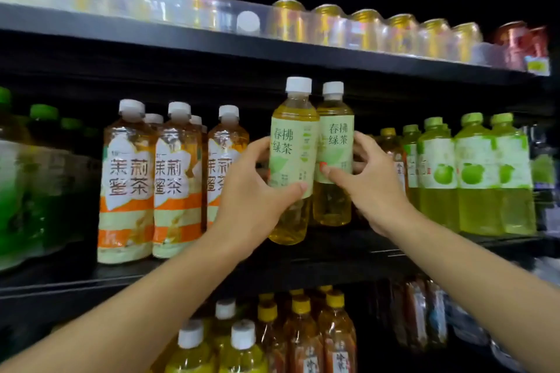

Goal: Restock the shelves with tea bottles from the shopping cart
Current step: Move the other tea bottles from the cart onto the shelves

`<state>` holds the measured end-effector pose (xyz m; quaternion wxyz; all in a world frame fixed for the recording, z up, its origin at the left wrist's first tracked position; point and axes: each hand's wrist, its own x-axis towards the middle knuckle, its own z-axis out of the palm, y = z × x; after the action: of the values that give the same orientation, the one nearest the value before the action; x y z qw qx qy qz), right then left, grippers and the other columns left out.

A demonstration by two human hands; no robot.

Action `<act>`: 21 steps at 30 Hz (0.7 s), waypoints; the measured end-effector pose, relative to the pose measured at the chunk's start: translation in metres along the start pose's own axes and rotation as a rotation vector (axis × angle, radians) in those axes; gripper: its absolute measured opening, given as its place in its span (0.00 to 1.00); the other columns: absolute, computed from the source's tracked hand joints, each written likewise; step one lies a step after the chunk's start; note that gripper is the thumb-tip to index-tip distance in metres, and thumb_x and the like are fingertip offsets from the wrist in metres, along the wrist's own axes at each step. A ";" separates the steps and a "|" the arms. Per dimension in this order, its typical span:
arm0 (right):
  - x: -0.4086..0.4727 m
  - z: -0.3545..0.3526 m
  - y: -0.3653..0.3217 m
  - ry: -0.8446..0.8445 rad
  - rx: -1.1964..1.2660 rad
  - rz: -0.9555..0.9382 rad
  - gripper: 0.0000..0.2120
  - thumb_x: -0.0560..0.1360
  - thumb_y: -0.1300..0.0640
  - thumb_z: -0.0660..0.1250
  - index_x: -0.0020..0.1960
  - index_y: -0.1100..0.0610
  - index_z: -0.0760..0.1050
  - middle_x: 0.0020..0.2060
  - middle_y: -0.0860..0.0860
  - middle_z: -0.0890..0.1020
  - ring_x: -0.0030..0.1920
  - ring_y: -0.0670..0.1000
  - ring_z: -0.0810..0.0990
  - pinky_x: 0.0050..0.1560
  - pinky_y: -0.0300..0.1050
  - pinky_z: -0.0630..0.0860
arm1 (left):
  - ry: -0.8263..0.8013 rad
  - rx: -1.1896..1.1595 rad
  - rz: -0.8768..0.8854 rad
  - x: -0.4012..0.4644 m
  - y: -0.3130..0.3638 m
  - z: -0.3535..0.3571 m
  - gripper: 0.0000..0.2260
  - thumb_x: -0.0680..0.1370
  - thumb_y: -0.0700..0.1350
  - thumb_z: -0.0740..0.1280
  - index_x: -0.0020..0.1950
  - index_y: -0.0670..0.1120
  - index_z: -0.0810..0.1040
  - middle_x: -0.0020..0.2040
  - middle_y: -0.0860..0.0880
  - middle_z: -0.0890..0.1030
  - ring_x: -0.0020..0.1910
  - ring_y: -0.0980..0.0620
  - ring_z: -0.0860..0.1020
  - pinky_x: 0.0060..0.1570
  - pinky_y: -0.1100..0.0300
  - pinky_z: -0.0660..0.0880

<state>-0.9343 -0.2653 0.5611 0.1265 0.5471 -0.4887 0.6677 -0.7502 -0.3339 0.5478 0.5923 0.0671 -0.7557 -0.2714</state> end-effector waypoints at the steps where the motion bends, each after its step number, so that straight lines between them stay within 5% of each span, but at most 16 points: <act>1: 0.005 -0.002 0.006 -0.007 0.010 0.003 0.32 0.73 0.58 0.78 0.73 0.46 0.70 0.61 0.42 0.81 0.55 0.40 0.83 0.55 0.48 0.83 | 0.003 0.017 0.000 0.001 0.000 0.006 0.29 0.72 0.41 0.79 0.70 0.55 0.73 0.58 0.60 0.80 0.54 0.66 0.80 0.47 0.68 0.80; 11: 0.030 -0.010 0.056 -0.187 0.175 0.128 0.28 0.72 0.61 0.78 0.69 0.48 0.73 0.56 0.44 0.83 0.55 0.46 0.85 0.55 0.50 0.84 | 0.052 0.197 -0.084 0.014 -0.014 0.041 0.31 0.72 0.41 0.79 0.71 0.54 0.72 0.59 0.59 0.80 0.57 0.62 0.80 0.51 0.62 0.82; 17: 0.040 -0.005 0.072 -0.291 0.209 0.197 0.30 0.71 0.60 0.79 0.70 0.53 0.72 0.55 0.49 0.84 0.54 0.48 0.85 0.55 0.53 0.83 | 0.087 0.212 -0.215 0.025 -0.021 0.048 0.29 0.75 0.40 0.76 0.72 0.51 0.71 0.55 0.59 0.80 0.51 0.64 0.80 0.40 0.72 0.78; 21: 0.042 -0.008 0.078 -0.309 0.177 0.177 0.30 0.72 0.59 0.78 0.70 0.53 0.70 0.57 0.48 0.83 0.55 0.47 0.84 0.55 0.51 0.83 | 0.109 0.173 -0.305 0.036 -0.029 0.052 0.24 0.76 0.39 0.75 0.70 0.49 0.72 0.55 0.54 0.82 0.51 0.58 0.82 0.40 0.66 0.81</act>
<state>-1.0096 -0.3128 0.5580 -0.0576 0.6070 -0.4880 0.6246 -0.8150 -0.3563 0.5566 0.5765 0.2461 -0.7240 -0.2879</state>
